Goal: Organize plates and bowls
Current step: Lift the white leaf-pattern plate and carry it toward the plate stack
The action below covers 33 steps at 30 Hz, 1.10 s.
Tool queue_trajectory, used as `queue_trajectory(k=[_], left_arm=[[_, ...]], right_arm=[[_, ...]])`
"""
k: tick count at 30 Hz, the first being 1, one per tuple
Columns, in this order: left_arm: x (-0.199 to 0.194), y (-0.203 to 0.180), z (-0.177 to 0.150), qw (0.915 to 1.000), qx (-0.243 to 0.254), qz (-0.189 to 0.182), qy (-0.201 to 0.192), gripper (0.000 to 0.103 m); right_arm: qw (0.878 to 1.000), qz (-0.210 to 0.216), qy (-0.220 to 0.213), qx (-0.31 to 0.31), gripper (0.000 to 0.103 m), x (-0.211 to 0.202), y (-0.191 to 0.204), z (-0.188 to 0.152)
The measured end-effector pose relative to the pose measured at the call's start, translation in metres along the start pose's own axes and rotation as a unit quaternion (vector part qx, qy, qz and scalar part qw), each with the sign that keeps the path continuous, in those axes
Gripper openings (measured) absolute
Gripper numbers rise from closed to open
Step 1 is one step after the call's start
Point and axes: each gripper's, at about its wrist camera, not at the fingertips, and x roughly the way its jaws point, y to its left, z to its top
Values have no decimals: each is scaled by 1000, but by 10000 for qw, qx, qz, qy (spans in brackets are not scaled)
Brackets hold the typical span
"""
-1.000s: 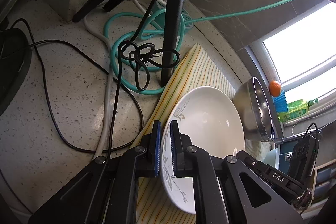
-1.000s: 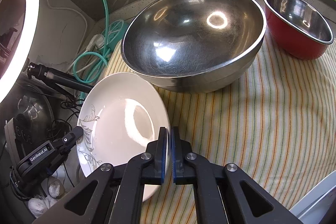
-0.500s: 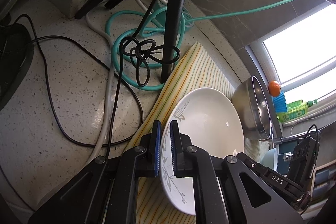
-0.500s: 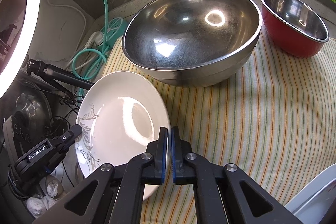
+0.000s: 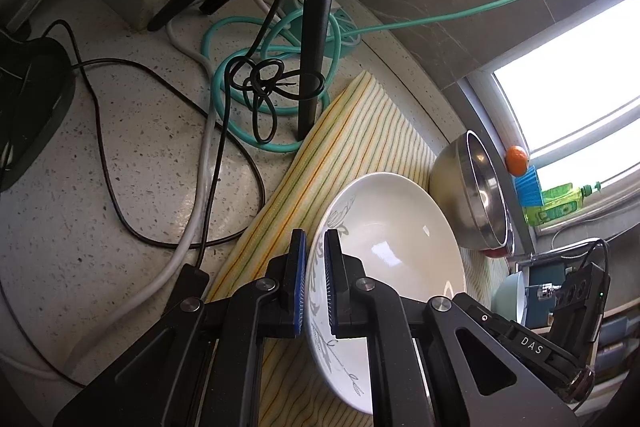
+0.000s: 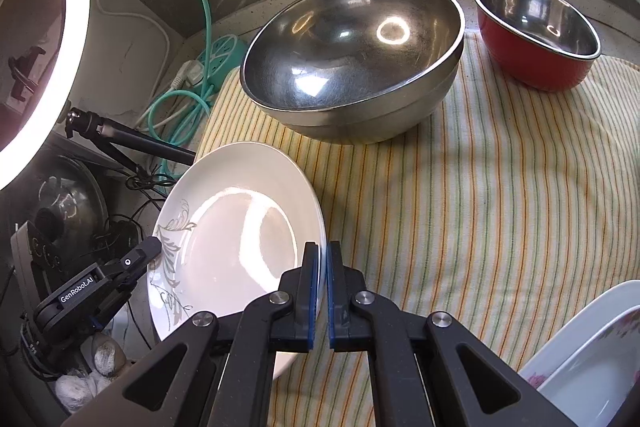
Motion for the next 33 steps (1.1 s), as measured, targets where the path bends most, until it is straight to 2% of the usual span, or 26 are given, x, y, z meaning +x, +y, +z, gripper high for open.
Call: queue_trajectory(k=[14, 33], left_arm=[[-17, -33, -22, 9997, 218, -126, -48, 7], [-19, -103, -66, 9959, 763, -451, 182, 7]], right_arm=[[9998, 13, -154, 115, 4, -40, -22, -22], [9976, -113, -538, 430, 4, -113, -79, -45]])
